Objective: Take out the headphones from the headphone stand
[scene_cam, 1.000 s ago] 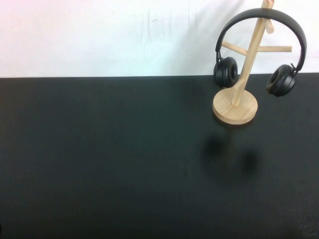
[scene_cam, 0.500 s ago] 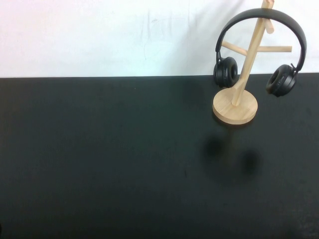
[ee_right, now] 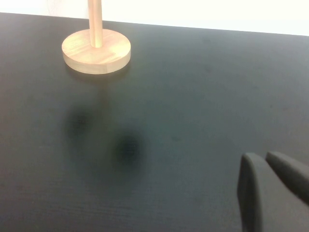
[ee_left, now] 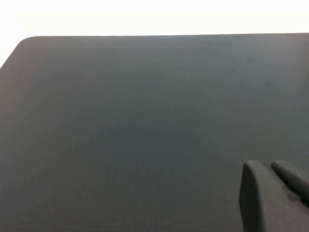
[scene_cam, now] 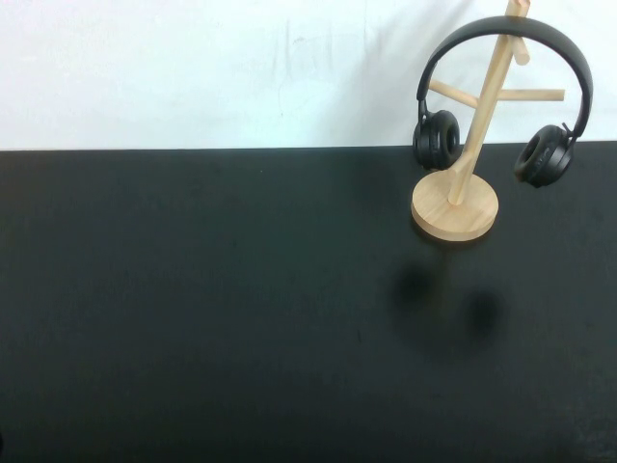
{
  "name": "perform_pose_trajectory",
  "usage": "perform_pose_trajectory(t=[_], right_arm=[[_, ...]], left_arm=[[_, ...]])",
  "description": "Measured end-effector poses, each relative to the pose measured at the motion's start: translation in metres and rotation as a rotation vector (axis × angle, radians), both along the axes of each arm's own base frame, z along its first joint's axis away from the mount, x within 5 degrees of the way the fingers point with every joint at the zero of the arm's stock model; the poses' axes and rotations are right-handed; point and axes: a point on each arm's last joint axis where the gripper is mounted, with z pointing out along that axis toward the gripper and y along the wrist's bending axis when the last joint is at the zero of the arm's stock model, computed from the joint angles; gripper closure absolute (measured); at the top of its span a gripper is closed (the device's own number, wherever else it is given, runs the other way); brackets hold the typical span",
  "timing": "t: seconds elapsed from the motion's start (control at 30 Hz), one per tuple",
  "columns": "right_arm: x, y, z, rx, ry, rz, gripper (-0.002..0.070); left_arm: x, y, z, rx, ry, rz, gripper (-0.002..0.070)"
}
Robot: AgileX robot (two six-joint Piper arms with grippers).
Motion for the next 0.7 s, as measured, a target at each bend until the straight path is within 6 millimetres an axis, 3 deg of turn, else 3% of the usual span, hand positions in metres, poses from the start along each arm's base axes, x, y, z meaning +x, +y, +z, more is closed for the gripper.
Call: perform_pose_trajectory(t=[0.1, 0.53, 0.7], right_arm=[[0.001, 0.001, 0.003, 0.036, -0.031, 0.002, 0.0682], [0.002, 0.009, 0.019, 0.724, -0.157, 0.001, 0.0682], [0.002, 0.007, 0.024, 0.776, -0.207, -0.019, 0.0682]], left_arm=[[0.000, 0.000, 0.000, 0.000, 0.000, 0.000, 0.0675], [0.000, 0.000, 0.000, 0.000, 0.000, 0.000, 0.0675], [0.000, 0.000, 0.000, 0.000, 0.000, 0.000, 0.0675]])
